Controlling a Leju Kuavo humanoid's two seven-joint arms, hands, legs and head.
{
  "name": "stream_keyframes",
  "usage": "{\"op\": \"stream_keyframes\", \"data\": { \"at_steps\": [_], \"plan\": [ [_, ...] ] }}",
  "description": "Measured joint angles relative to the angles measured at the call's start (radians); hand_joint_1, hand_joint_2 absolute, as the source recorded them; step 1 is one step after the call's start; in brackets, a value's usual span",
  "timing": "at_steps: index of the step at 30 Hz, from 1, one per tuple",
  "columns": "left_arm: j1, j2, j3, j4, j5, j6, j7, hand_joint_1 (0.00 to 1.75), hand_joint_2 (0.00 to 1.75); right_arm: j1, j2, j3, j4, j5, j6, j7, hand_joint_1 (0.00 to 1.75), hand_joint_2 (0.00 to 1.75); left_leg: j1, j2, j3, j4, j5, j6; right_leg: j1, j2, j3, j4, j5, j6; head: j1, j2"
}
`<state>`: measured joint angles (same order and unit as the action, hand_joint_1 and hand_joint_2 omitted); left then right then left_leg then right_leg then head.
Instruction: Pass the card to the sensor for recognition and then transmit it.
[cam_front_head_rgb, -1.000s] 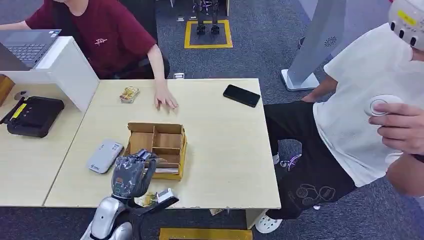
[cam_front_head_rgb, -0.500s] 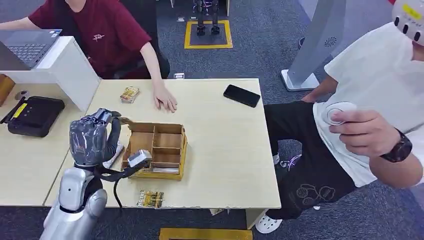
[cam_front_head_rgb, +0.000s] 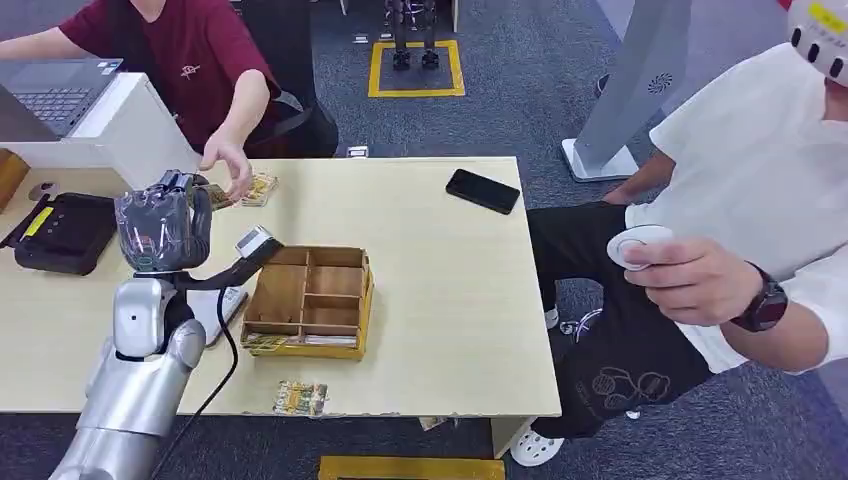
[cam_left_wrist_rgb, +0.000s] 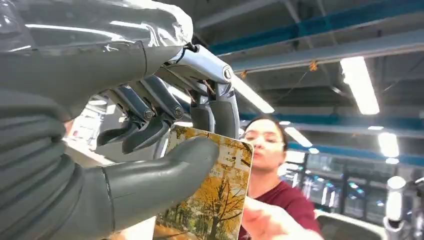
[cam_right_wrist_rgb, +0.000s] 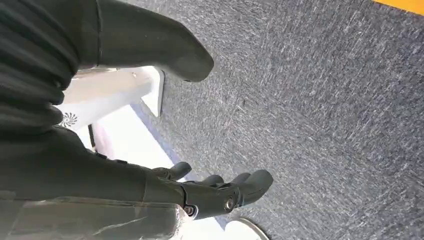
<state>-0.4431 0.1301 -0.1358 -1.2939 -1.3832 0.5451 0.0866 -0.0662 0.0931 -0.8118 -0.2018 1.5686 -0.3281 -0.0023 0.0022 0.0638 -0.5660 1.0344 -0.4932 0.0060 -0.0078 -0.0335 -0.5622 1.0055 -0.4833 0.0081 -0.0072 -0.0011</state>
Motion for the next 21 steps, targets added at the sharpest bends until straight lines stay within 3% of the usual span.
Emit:
{"op": "stream_keyframes", "data": {
  "at_steps": [10,11,12,13,21],
  "plan": [
    [-0.025,-0.011,0.022,0.087,-0.007,0.014,0.000,1.75,1.75,-0.004,0.011,0.003,0.000,0.001,-0.001,-0.002,0.00,1.75,0.000,0.000,0.000,0.000,0.000,0.000,0.000,0.000,0.000,0.000,0.000,0.000,0.000,0.000],
    [-0.025,-0.012,0.022,0.090,-0.007,0.014,0.000,1.55,1.75,-0.004,0.011,0.003,0.000,0.001,-0.001,-0.002,0.00,1.75,0.000,0.000,0.000,0.000,0.000,0.000,0.000,0.000,0.000,0.000,0.000,0.000,0.000,0.000],
    [-0.025,-0.014,0.022,0.092,-0.008,0.014,0.001,0.31,1.75,-0.004,0.011,0.003,0.000,0.001,-0.001,-0.002,0.00,1.75,0.000,0.000,0.000,0.000,0.000,0.000,0.000,0.000,0.000,0.000,0.000,0.000,0.000,0.000],
    [-0.025,-0.015,0.022,0.095,-0.008,0.014,0.000,0.00,1.75,-0.004,0.011,0.003,0.000,0.001,-0.001,-0.002,0.00,1.75,0.000,0.000,-0.001,0.000,0.000,0.000,0.000,0.000,0.000,0.000,0.000,0.000,0.000,0.000],
    [-0.025,-0.024,0.030,0.101,0.021,0.043,-0.015,0.00,1.75,-0.004,0.013,0.004,0.000,0.001,-0.006,0.002,0.00,1.75,0.000,0.000,-0.001,0.000,0.000,0.000,0.000,0.000,-0.001,0.000,0.000,0.000,0.000,0.000]
  ]
}}
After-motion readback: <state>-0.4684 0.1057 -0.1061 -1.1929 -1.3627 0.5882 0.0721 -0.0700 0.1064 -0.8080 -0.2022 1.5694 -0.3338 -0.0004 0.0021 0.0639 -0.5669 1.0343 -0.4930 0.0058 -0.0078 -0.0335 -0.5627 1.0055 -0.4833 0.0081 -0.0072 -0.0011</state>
